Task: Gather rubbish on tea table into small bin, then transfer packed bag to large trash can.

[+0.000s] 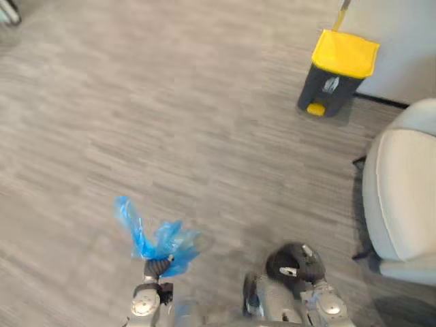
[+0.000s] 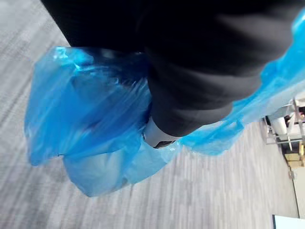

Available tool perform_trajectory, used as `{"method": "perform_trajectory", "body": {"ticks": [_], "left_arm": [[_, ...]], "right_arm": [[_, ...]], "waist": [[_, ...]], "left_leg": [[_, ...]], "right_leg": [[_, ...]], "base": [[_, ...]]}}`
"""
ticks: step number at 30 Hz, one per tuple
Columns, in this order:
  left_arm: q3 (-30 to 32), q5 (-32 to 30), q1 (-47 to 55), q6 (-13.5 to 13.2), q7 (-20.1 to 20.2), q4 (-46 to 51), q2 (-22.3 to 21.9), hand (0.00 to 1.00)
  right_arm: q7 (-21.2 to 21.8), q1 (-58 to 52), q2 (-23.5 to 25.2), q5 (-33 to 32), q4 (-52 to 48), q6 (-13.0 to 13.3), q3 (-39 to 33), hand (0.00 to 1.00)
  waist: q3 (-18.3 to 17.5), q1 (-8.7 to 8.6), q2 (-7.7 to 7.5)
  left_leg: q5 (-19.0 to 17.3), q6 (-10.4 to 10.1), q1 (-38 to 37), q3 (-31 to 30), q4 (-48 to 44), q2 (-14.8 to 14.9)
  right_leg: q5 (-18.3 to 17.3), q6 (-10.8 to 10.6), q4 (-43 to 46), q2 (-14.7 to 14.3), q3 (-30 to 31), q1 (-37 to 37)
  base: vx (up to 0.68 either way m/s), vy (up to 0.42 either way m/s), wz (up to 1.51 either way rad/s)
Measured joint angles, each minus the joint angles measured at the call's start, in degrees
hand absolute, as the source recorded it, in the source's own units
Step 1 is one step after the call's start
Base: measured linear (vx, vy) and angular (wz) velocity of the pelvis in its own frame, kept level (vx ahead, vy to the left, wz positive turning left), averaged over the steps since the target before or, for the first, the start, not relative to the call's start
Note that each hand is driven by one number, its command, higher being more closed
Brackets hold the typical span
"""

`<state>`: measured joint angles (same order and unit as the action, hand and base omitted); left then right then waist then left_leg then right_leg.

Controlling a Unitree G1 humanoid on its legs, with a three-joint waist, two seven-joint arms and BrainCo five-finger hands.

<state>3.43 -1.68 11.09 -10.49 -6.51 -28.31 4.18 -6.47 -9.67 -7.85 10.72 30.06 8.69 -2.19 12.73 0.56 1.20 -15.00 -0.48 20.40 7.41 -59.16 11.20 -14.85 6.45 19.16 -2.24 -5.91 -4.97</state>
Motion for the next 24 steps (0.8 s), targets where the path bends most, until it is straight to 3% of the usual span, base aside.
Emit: {"method": "perform_trajectory", "body": {"ticks": [1,2,3,4,5,6,7,8,9,10,11,12,13,14,16,17,18,20,21,22,23,24], "left_arm": [[0.0,0.0,0.3,-0.2,0.1,1.1,0.0,1.0],[-0.1,0.0,0.3,-0.2,0.1,1.2,-0.1,1.0],[-0.2,0.0,0.1,-0.2,0.2,1.2,-0.2,1.0],[0.0,-0.1,0.4,-0.2,0.1,1.0,-0.3,1.0],[0.1,-0.1,0.7,-0.2,0.1,0.9,-0.3,1.0],[0.0,-0.1,2.3,-0.1,0.1,0.7,0.0,1.0],[0.1,-0.1,2.3,0.1,0.1,0.5,0.9,1.0],[0.2,-0.1,2.0,0.1,0.1,0.6,1.5,1.0],[-0.2,-0.1,1.3,0.1,0.1,0.7,1.7,1.0],[-0.6,-0.1,1.0,0.1,0.0,0.7,1.7,1.0],[-0.6,-0.1,0.9,0.2,-0.1,0.7,1.6,1.0],[-0.7,-0.1,0.9,0.2,-0.2,0.8,1.6,1.0],[-0.7,-0.1,0.8,0.1,-0.2,0.8,1.5,1.0],[-0.6,0.0,0.2,0.0,-0.2,1.2,1.6,1.0],[-0.5,0.0,-0.8,0.0,-0.4,0.6,2.3,1.0],[-0.4,0.0,-2.9,0.0,-0.7,-1.5,2.5,1.0],[-0.4,0.0,-3.7,0.1,-0.9,-2.2,2.5,1.0],[-0.5,0.0,-4.0,0.1,-1.2,-3.6,3.0,1.0],[-0.4,-0.1,-3.7,0.0,-1.1,-4.1,3.0,1.0],[-0.4,-0.1,-3.6,0.1,-1.1,-5.0,2.7,1.0],[-0.3,-0.1,-3.7,0.2,-1.1,-5.3,2.7,1.0],[0.1,-0.1,-3.6,0.3,-1.1,-5.3,1.6,1.0]], "right_arm": [[0.0,0.4,0.1,-0.2,0.0,0.0,-0.1,0.0],[0.0,0.5,0.0,-0.6,0.0,0.0,-0.2,0.0],[-0.1,0.9,-0.5,-1.2,0.2,0.0,-0.5,0.0],[-0.1,1.6,-0.7,-1.1,0.7,0.2,-1.3,0.0],[-0.1,1.7,-0.8,-1.1,1.1,0.1,-1.9,0.0],[-0.1,1.9,-0.2,-1.1,3.0,0.0,-2.2,0.0],[-0.1,1.2,1.2,-1.0,3.9,-0.2,-2.4,0.0],[-0.1,0.6,1.4,-1.0,3.8,-0.2,-2.5,0.0],[-0.1,0.1,1.7,-0.9,4.0,-0.3,-2.6,0.0],[-0.1,0.0,2.0,-0.8,4.4,-0.3,-2.4,0.0],[0.0,0.1,2.7,-0.7,4.6,-0.4,-2.4,0.0],[0.0,0.2,3.1,-0.5,4.6,-0.4,-2.3,0.0],[0.0,0.3,3.2,-0.2,4.4,-0.3,-2.0,0.0],[0.0,0.4,3.1,0.8,3.7,-0.1,-1.9,0.0],[0.0,1.4,3.0,1.1,4.2,-0.1,-1.9,0.0],[0.0,2.3,2.3,1.1,7.0,-0.2,-2.1,0.0],[0.0,2.5,2.2,1.1,8.1,-0.4,-2.3,0.0],[-0.1,2.5,1.8,1.2,10.4,-0.9,-2.5,0.0],[-0.1,2.4,1.5,1.2,11.9,-1.4,-2.6,0.0],[-0.1,3.2,1.3,1.2,12.9,-1.9,-2.8,0.0],[-0.1,3.4,1.4,1.2,12.8,-1.9,-3.0,0.0],[-0.1,3.5,1.3,1.1,12.2,-2.2,-3.8,0.0]], "waist": [[0.8,0.84,-1.45],[0.9,1.33,-1.78],[0.7,2.24,-1.97],[0.6,3.56,-1.87],[0.3,3.69,-1.39],[-1.1,3.95,-2.5],[-2.8,3.33,-5.19],[-2.9,2.97,-5.63],[-2.7,3.04,-6.04],[-2.7,2.4,-6.04],[-2.4,1.25,-5.4],[-2.1,1.13,-4.72],[-2.3,1.0,-4.15],[-2.3,0.66,-2.57],[-2.5,0.11,-1.96],[-2.4,-0.73,-2.09],[-2.3,-1.23,-2.13],[-2.5,-1.91,-2.57],[-2.5,-2.85,-1.99],[-2.3,-2.62,-0.39],[-2.2,-2.65,-0.49],[-1.7,-2.59,-0.04]], "left_leg": [[-0.5,0.3,3.3,0.1,5.6,-3.4],[-0.3,0.0,4.8,-0.7,9.7,-4.9],[1.1,-2.3,7.2,-2.9,20.4,-7.4],[4.2,-4.3,7.6,-5.7,32.6,-8.8],[6.4,-3.7,7.6,-7.4,37.6,-9.0],[14.6,-2.1,7.6,-8.5,35.2,-9.5],[9.9,-0.4,7.4,-5.5,31.6,-10.3],[8.5,0.4,6.5,-4.2,30.4,-10.2],[6.0,1.5,4.3,-2.6,29.3,-10.2],[3.7,2.2,1.1,-1.7,29.1,-10.4],[1.8,3.1,-5.7,-0.8,31.0,-10.4],[1.4,3.3,-9.9,-0.4,33.5,-10.0],[1.3,3.5,-12.6,0.5,35.2,-9.5],[-0.1,3.6,-18.1,1.1,39.9,-8.5],[-1.2,2.7,-22.0,1.6,43.9,-8.2],[-1.3,2.7,-24.8,1.8,46.6,-7.9],[-1.3,2.6,-25.7,1.6,47.3,-7.8],[-2.1,1.1,-28.6,0.3,48.1,-7.2],[-3.7,-1.7,-29.9,-0.9,46.2,-5.8],[-3.6,-3.5,-28.9,-2.1,41.6,-3.5],[-2.4,-5.2,-27.7,-2.4,38.0,-3.4],[2.1,-4.6,-24.9,-2.5,28.8,-3.4]], "right_leg": [[0.0,0.0,-3.7,0.4,2.1,4.1],[0.0,0.0,-5.3,0.5,3.3,5.9],[-0.3,0.0,-7.8,0.4,5.8,8.4],[-2.1,-1.4,-8.7,0.2,8.9,10.4],[-3.3,-2.0,-8.6,-0.3,10.7,11.2],[-7.2,-3.8,-5.7,0.1,13.9,12.0],[-8.8,-6.2,2.2,2.3,15.5,9.4],[-8.5,-9.0,7.9,2.7,15.6,7.6],[-6.3,-16.8,17.9,3.5,15.3,4.0],[-4.4,-22.2,28.3,4.2,14.8,0.5],[-4.7,-20.5,39.5,5.4,11.7,-3.9],[-4.7,-16.8,41.9,6.0,8.8,-6.1],[-4.7,-14.7,42.2,6.3,6.5,-7.8],[-5.1,-12.2,40.1,6.2,1.4,-12.5],[-5.0,-11.8,31.6,6.3,-2.3,-18.0],[-2.5,-9.8,18.0,6.0,-4.2,-20.4],[-0.4,-9.4,12.3,5.8,-4.5,-20.8],[9.7,-7.7,1.4,4.6,-4.3,-20.5],[16.2,-4.2,1.3,3.7,-3.6,-19.5],[13.6,-2.7,4.4,2.6,-5.0,-19.3],[11.9,-2.7,5.8,2.7,-5.1,-19.0],[9.4,-2.6,6.5,2.3,-5.5,-16.2]], "base": [[0.62,-0.05,-0.84],[0.74,0.016,-1.03],[0.63,0.062,-1.34],[0.78,0.147,-1.46],[0.69,0.219,-1.64],[0.85,0.235,-1.36],[0.73,0.185,-1.17],[0.58,0.108,-0.76],[0.56,0.131,-0.58],[0.77,0.189,-0.75],[0.73,0.183,-0.73],[0.55,0.143,-0.7],[0.48,0.102,-0.81],[0.48,0.084,-0.64],[0.6,0.031,-0.33],[0.52,-0.013,0.05],[0.56,-0.06,0.3],[0.5,-0.098,0.4],[0.66,-0.134,0.19],[0.66,-0.144,0.11],[0.64,-0.145,-0.05],[0.62,-0.186,0.07]]}}
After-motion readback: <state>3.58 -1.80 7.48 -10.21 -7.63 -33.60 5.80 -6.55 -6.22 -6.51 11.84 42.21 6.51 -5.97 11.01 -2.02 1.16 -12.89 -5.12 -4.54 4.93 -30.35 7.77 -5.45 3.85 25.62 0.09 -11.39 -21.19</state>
